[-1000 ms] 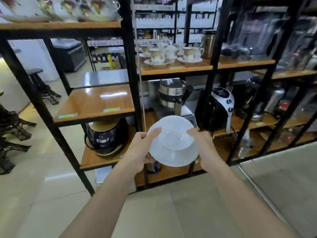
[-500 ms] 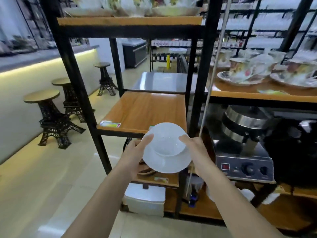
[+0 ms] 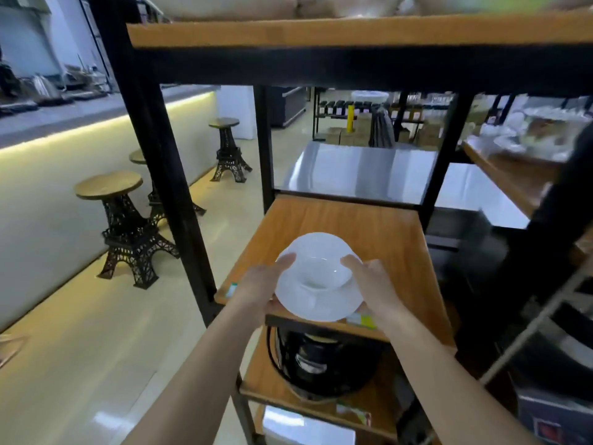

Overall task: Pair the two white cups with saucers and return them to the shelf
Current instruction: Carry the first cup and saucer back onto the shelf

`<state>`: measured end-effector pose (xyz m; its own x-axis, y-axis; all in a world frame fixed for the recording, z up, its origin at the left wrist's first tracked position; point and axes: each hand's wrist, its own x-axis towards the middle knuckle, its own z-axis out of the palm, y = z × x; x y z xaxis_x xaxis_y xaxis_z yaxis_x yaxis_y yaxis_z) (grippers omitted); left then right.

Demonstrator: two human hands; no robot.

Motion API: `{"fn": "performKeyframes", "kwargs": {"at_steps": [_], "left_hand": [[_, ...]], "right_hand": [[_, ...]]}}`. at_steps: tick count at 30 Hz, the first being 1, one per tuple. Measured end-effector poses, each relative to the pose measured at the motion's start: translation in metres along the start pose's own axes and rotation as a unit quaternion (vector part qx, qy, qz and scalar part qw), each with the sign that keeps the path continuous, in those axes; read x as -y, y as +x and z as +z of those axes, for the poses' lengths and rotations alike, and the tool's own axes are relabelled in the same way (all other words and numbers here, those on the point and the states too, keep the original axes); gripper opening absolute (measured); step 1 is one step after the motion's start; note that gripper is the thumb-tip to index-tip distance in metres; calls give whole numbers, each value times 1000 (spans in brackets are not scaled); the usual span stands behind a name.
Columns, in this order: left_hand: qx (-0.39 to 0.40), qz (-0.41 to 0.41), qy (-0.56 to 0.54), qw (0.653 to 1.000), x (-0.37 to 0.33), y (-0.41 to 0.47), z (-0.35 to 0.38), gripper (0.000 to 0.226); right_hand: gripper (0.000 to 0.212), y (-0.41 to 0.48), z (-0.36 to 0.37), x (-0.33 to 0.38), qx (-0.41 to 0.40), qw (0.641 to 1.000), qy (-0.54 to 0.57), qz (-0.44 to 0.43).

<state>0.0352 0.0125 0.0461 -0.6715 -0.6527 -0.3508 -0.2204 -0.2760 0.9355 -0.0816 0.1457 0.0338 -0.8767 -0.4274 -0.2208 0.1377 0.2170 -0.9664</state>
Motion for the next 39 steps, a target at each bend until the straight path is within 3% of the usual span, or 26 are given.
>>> {"fn": "performKeyframes", "kwargs": {"at_steps": [10,16,26,36,39], "left_hand": [[-92,36,74,992,-29,130,-20,51],[-100,14,81,992,-20,161,-23,47],[-111,40,151,981,-17,171,-24,50],[-58,43,193,979,-21,169,-30,56],[-39,33,201,978,-21,162,-30,56]], "right_hand": [[44,101,61,27,-10,998,-58,26],[53,134,79,20,-7,996,-73,47],[35,148,86,8,-5,991,-125,55],[73,141,78,18,-1,989,-109,97],[85,132,75,16,-38,990,-114,71]]}}
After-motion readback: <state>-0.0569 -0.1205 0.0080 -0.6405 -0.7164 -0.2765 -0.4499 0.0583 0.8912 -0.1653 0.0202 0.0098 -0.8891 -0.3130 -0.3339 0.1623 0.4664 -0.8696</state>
